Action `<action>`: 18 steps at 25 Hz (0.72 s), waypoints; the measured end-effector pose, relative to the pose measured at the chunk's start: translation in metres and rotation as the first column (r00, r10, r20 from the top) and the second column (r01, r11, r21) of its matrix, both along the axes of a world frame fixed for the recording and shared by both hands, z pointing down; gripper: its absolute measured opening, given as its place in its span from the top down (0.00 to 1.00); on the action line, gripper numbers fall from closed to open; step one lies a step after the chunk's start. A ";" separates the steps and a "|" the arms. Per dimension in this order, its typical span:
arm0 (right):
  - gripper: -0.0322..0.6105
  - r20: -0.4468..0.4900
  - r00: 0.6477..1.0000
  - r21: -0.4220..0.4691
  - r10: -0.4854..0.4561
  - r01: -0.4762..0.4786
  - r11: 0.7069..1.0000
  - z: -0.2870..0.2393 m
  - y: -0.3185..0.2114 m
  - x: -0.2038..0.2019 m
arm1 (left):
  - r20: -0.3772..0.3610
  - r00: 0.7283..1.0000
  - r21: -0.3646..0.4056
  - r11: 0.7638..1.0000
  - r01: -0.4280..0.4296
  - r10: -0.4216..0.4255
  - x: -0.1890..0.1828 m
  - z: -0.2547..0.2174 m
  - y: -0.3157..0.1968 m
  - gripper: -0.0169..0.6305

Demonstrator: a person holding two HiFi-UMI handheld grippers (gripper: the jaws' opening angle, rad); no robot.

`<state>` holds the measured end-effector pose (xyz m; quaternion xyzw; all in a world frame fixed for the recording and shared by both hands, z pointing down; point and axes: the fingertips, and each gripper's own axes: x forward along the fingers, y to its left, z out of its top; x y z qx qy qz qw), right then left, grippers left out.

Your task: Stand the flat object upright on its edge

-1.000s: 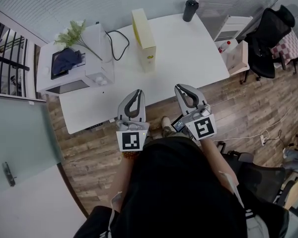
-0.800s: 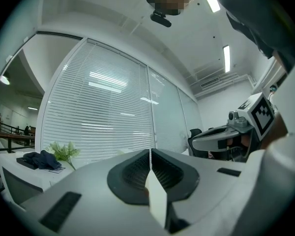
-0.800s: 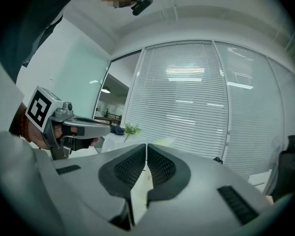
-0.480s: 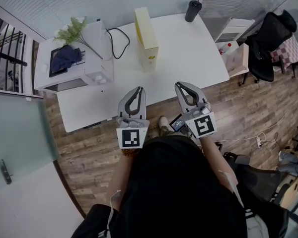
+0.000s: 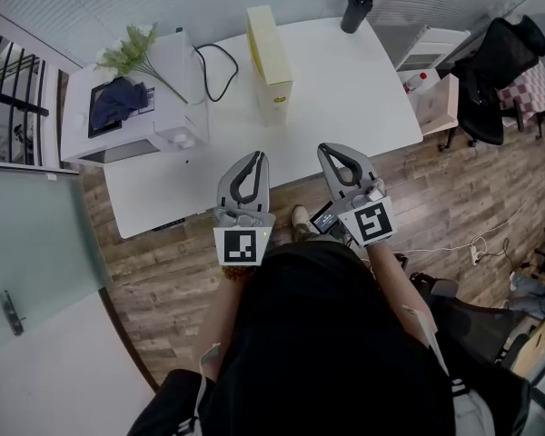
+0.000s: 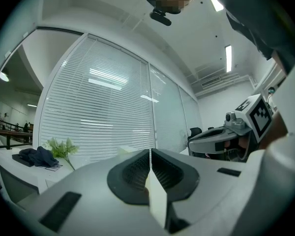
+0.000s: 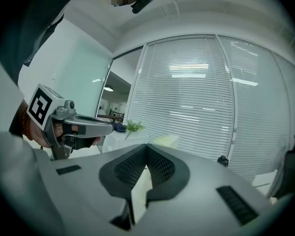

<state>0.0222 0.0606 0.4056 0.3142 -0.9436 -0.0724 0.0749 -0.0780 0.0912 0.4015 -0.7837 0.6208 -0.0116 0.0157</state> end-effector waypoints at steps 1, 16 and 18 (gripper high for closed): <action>0.94 0.000 1.000 -0.002 0.003 -0.003 1.000 0.001 -0.001 0.000 | -0.003 1.000 -0.007 1.000 0.000 0.000 0.000 0.002 0.000 0.95; 0.94 -0.013 1.000 -0.004 -0.006 0.006 1.000 0.010 -0.008 -0.002 | 0.015 1.000 -0.035 0.999 0.002 -0.001 -0.007 0.012 -0.004 0.95; 0.94 -0.013 1.000 -0.004 -0.010 0.010 1.000 0.011 -0.010 -0.003 | 0.017 1.000 -0.046 0.999 0.002 -0.001 -0.007 0.014 -0.005 0.95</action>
